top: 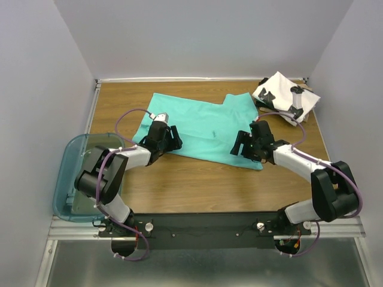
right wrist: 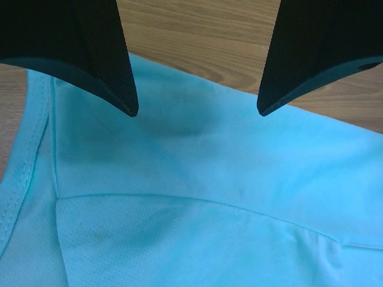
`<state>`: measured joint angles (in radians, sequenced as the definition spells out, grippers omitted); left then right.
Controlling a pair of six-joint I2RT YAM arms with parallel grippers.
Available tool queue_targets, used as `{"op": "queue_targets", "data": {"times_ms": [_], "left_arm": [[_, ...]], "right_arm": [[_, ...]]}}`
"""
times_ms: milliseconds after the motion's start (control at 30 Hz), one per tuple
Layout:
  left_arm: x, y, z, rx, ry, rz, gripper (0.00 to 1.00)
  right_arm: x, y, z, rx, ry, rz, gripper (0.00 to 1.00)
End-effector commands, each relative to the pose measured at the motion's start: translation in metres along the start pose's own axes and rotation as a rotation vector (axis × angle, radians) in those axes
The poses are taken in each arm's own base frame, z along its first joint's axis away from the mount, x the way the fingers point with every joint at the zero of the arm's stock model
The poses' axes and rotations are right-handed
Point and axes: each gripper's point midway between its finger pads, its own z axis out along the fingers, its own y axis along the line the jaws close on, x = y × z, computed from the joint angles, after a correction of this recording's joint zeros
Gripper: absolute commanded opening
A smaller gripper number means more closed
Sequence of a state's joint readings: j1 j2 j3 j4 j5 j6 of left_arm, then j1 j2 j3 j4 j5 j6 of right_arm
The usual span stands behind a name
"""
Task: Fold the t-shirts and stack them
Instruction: Fold the tshirt
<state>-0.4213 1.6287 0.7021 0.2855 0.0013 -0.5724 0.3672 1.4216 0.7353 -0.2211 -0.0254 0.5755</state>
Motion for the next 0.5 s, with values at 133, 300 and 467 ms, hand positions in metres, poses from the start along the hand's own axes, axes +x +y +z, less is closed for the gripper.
{"op": "queue_targets", "data": {"times_ms": [133,300,467], "left_arm": [[0.031,0.02,-0.014,-0.074,0.025,-0.05,0.73],[0.054,0.014,-0.035,-0.05,0.038,-0.075,0.73],[0.079,0.001,-0.052,-0.015,0.063,-0.088,0.73]], "right_arm": [[0.023,-0.029,0.004,0.109,0.009,0.052,0.9],[0.038,-0.045,-0.005,0.154,0.016,0.079,0.97],[0.05,-0.054,-0.02,0.165,0.005,0.116,0.99]]}}
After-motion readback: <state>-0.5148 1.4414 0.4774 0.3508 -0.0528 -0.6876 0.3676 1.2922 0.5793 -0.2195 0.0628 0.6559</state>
